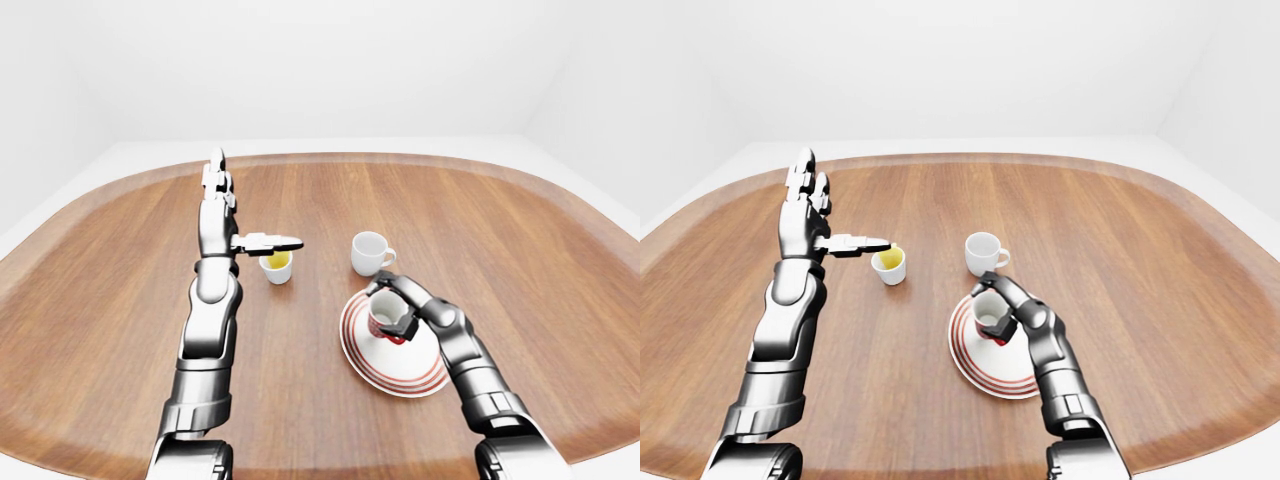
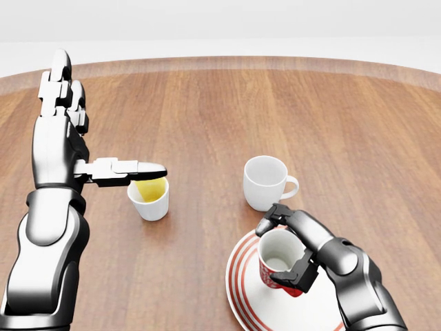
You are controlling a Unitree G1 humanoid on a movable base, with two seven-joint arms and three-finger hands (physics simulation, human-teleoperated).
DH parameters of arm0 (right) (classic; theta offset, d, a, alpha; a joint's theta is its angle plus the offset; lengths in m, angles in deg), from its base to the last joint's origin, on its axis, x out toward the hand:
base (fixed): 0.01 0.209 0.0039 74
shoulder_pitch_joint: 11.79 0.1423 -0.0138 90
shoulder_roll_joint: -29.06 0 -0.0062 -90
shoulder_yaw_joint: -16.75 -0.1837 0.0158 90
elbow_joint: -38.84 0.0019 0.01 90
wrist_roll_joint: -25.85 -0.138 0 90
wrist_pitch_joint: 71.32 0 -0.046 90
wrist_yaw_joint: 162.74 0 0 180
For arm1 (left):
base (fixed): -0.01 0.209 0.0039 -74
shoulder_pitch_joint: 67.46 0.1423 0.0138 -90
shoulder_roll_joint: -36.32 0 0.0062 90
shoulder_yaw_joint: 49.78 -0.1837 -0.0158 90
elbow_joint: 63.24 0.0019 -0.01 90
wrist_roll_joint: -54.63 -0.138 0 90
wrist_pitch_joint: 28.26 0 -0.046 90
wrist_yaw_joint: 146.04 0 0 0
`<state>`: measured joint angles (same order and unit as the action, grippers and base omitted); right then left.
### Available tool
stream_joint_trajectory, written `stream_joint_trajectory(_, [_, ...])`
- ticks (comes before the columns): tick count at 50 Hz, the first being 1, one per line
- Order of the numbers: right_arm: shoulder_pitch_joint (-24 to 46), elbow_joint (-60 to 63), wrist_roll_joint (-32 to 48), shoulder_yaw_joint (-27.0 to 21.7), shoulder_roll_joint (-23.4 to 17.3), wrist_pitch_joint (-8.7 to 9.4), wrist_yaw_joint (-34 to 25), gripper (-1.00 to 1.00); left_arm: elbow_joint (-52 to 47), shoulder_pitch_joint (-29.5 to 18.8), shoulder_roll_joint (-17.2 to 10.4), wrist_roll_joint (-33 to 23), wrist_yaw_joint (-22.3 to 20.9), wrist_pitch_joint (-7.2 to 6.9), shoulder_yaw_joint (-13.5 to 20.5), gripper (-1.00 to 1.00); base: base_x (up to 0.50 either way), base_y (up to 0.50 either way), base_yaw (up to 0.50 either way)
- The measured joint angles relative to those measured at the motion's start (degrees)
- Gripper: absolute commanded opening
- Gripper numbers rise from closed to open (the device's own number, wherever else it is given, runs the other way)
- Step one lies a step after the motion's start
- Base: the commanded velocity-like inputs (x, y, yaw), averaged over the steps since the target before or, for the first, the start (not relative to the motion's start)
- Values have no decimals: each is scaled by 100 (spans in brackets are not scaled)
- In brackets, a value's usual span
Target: Pick up the red mug and put it on the plate
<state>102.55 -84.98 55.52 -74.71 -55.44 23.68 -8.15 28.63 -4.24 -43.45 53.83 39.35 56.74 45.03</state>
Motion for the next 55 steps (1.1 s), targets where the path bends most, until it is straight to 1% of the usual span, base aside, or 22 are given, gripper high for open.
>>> stream_joint_trajectory(42, [-406,343,87,-119,-157,0,-165,-100,-2,13,40,-47,8,0,-35,100,0,0,0])
stream_joint_trajectory(43, [-405,346,89,-121,-159,0,-167,-77,-3,12,40,-48,9,0,-36,100,0,0,0])
stream_joint_trajectory(44, [-406,357,85,-127,-161,0,-149,100,-5,12,41,-49,9,0,-37,100,0,0,0])
stream_joint_trajectory(55, [-379,405,-86,-175,-169,0,16,100,-45,7,49,-67,7,0,-49,100,0,0,0])
